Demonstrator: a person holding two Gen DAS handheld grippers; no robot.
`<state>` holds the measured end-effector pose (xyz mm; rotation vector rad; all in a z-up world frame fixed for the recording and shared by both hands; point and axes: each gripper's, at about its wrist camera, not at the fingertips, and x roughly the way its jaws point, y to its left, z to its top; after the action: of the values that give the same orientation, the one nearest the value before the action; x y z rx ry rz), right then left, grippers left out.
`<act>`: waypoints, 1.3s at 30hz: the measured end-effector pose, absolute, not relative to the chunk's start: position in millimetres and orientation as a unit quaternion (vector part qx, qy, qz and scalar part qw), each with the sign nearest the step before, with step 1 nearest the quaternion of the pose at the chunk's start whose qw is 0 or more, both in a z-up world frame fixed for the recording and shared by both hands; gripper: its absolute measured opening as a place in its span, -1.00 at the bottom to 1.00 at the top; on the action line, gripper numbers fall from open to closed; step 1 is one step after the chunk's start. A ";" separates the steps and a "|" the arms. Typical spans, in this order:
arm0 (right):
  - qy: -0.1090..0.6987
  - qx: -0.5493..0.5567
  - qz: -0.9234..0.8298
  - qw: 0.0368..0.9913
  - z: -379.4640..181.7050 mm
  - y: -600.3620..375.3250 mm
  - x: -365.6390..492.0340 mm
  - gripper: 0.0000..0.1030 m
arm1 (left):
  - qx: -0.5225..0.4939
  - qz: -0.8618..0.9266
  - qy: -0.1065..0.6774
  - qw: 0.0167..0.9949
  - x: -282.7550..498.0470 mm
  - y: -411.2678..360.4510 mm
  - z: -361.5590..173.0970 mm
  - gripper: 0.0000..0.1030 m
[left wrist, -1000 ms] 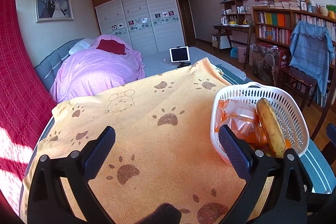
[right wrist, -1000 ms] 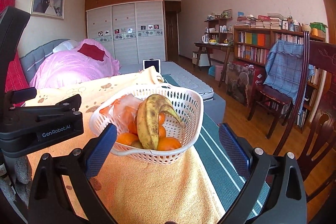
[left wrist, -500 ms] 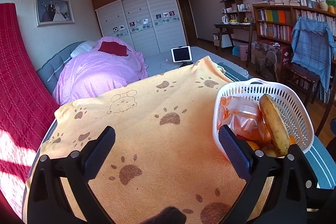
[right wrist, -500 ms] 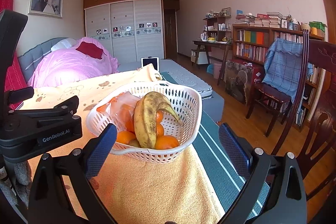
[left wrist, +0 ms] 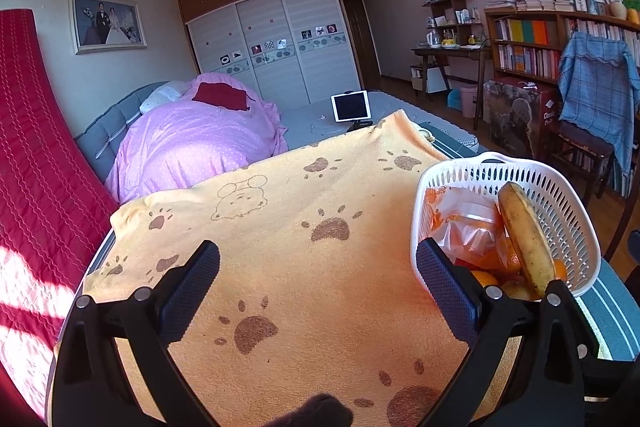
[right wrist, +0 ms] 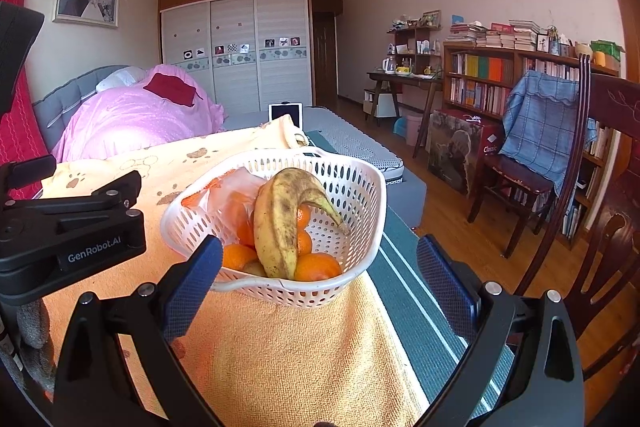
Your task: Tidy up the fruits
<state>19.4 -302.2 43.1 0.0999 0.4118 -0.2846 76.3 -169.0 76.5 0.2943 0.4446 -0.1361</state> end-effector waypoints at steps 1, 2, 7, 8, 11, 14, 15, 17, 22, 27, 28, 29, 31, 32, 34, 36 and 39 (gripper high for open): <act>0.204 0.049 -0.141 0.968 43.1 -302.2 19.5 0.92 | 0.146 -0.067 0.219 0.962 76.4 -169.0 76.7 0.90; 0.204 0.049 -0.141 0.968 43.0 -302.2 19.6 0.92 | 0.146 -0.067 0.219 0.962 75.9 -169.0 76.8 0.90; 0.204 0.049 -0.140 0.968 42.7 -302.2 20.5 0.92 | 0.148 -0.067 0.218 0.962 76.0 -169.1 77.1 0.90; 0.204 0.049 -0.140 0.968 42.7 -302.1 20.5 0.92 | 0.148 -0.067 0.218 0.962 75.7 -168.9 77.7 0.90; 0.205 0.048 -0.139 0.968 41.3 -302.5 20.8 0.92 | 0.148 -0.067 0.219 0.962 75.9 -168.8 77.7 0.90; 0.206 0.048 -0.139 0.968 40.9 -302.8 21.0 0.92 | 0.149 -0.067 0.220 0.962 75.8 -168.9 77.6 0.90; 0.205 0.048 -0.139 0.968 41.3 -302.3 20.9 0.92 | 0.149 -0.067 0.220 0.962 75.7 -168.9 77.6 0.90; 0.205 0.047 -0.139 0.968 41.3 -302.3 21.0 0.92 | 0.149 -0.068 0.220 0.962 75.4 -168.6 77.9 0.90; 0.205 0.047 -0.139 0.968 41.1 -302.5 21.0 0.92 | 0.152 -0.070 0.217 0.962 74.1 -168.8 77.8 0.90; 0.205 0.047 -0.139 0.968 41.2 -302.4 21.0 0.92 | 0.156 -0.067 0.209 0.963 73.0 -169.4 78.2 0.90; 0.205 0.047 -0.139 0.968 41.2 -302.5 21.1 0.92 | 0.156 -0.066 0.208 0.963 72.8 -169.3 78.2 0.90; 0.205 0.047 -0.139 0.968 41.3 -302.2 21.1 0.92 | 0.157 -0.065 0.208 0.963 73.0 -169.3 78.2 0.90; 0.205 0.047 -0.139 0.968 41.3 -302.2 21.1 0.92 | 0.157 -0.065 0.209 0.963 73.3 -169.0 78.4 0.90; 0.205 0.047 -0.139 0.968 41.3 -302.2 21.1 0.92 | 0.157 -0.065 0.210 0.963 73.1 -169.1 78.6 0.90; 0.206 0.047 -0.139 0.968 41.2 -302.1 21.2 0.92 | 0.158 -0.065 0.214 0.962 74.0 -169.7 78.7 0.90; 0.205 0.047 -0.139 0.968 41.3 -302.0 21.1 0.92 | 0.156 -0.065 0.221 0.961 75.2 -169.7 79.4 0.90; 0.204 0.046 -0.139 0.968 41.2 -302.2 20.2 0.92 | 0.150 -0.066 0.231 0.959 75.9 -168.8 82.4 0.90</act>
<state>20.2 -302.2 41.2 0.0936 0.4116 -0.2814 75.9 -168.8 82.4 0.3046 0.4694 -0.1328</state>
